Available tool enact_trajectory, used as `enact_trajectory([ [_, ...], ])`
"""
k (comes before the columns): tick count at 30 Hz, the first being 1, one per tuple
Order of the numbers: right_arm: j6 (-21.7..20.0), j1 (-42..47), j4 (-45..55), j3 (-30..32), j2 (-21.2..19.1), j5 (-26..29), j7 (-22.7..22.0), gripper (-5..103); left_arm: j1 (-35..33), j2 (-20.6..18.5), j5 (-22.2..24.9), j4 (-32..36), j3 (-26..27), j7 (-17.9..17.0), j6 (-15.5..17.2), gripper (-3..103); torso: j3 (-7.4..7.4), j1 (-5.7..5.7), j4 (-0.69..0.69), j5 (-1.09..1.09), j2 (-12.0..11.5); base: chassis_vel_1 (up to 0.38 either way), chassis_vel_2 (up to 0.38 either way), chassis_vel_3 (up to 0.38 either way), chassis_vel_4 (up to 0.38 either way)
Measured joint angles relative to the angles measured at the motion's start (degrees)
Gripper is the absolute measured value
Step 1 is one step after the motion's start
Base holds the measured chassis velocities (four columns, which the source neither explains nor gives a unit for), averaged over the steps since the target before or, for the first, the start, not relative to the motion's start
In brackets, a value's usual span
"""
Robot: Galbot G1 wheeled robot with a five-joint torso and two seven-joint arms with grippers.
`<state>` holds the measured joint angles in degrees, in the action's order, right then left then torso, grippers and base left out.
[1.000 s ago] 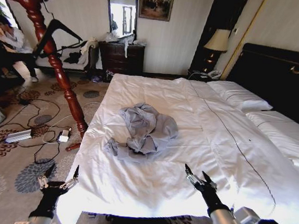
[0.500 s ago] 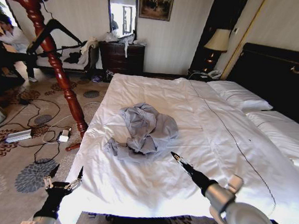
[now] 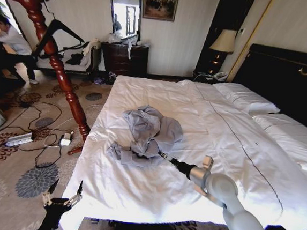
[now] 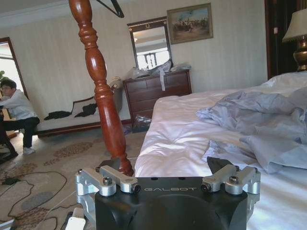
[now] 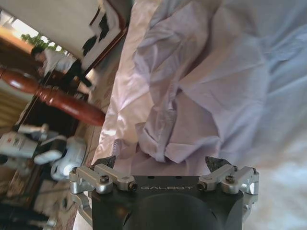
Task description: Pick up the clothes from the bed and hang them on the clothes hanger.
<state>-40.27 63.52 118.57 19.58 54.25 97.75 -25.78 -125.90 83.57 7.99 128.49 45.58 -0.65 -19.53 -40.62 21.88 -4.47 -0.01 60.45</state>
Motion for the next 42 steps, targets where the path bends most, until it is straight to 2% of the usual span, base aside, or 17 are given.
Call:
enact_trajectory([
  [6,-0.9,-7.4,-5.5,-6.2,0.7,0.1,1.4,100,-0.8,1.0,-0.7,0.6,0.0,-0.1,-0.6,100,0.01,0.00,0.01,0.01,0.0,0.000,0.000,0.000,0.000],
  [7,-1.6,-10.5,-8.3,-8.9,1.9,-0.6,1.4,100,-1.0,1.4,-1.0,0.6,0.0,-0.1,-0.9,100,0.00,0.00,0.01,0.01,0.0,0.000,0.000,0.000,0.000],
  [9,-1.9,-11.8,-9.6,-9.9,2.5,-0.9,1.2,100,-1.1,1.6,-1.1,0.6,0.0,-0.1,-1.1,100,0.00,0.00,0.01,0.01,0.0,0.000,0.000,0.000,0.000],
  [11,-2.1,-15.3,-13.1,-12.3,4.7,-2.1,1.0,100,-1.4,2.1,-1.5,0.2,-0.2,-0.1,-1.8,100,0.00,0.00,0.02,0.00,0.0,0.000,0.000,0.000,0.000],
  [15,-2.1,-18.0,-16.1,-12.9,7.6,-3.0,1.0,100,-2.1,2.5,-1.6,-0.1,-0.3,-0.2,-2.6,100,0.00,0.00,0.00,0.00,0.0,0.000,0.000,0.000,0.000],
  [18,-2.1,-21.1,-19.5,-12.9,13.6,-4.8,0.4,100,-2.9,2.6,-1.6,-0.8,-0.4,-0.3,-3.3,100,0.00,0.00,0.02,-0.01,0.0,0.000,0.000,0.000,0.000],
  [19,-2.1,-21.1,-19.5,-12.9,13.6,-4.8,0.4,100,-2.9,2.6,-1.6,-0.8,-0.4,-0.3,-3.3,100,0.00,0.00,0.02,-0.01,0.0,0.000,0.000,0.000,0.000],
  [22,-2.1,-22.6,-22.7,-13.0,16.9,-6.2,0.1,100,-3.1,2.7,-1.6,-0.6,-0.4,-0.5,-3.4,100,0.01,0.00,0.03,-0.01,0.0,0.000,0.000,0.000,0.000],
  [29,-2.0,-21.6,-25.4,-12.6,17.1,-9.3,0.1,100,-3.6,2.5,-1.0,-0.2,-0.1,-0.6,-3.7,100,0.01,-0.01,0.00,0.01,0.0,0.000,0.000,0.000,0.000],
  [38,-2.0,-19.2,-24.3,-11.7,17.0,-9.6,-0.5,100,-3.4,2.3,-1.1,-0.5,-0.5,-0.6,-3.6,100,0.01,-0.01,0.00,0.01,0.0,0.000,0.000,0.000,0.000],
  [42,-1.9,-18.9,-24.1,-12.1,18.3,-10.4,-1.3,100,-3.4,2.2,-0.9,-0.5,-0.3,-0.6,-3.6,100,0.01,-0.01,0.00,0.01,0.0,0.000,0.000,0.000,0.000],
])
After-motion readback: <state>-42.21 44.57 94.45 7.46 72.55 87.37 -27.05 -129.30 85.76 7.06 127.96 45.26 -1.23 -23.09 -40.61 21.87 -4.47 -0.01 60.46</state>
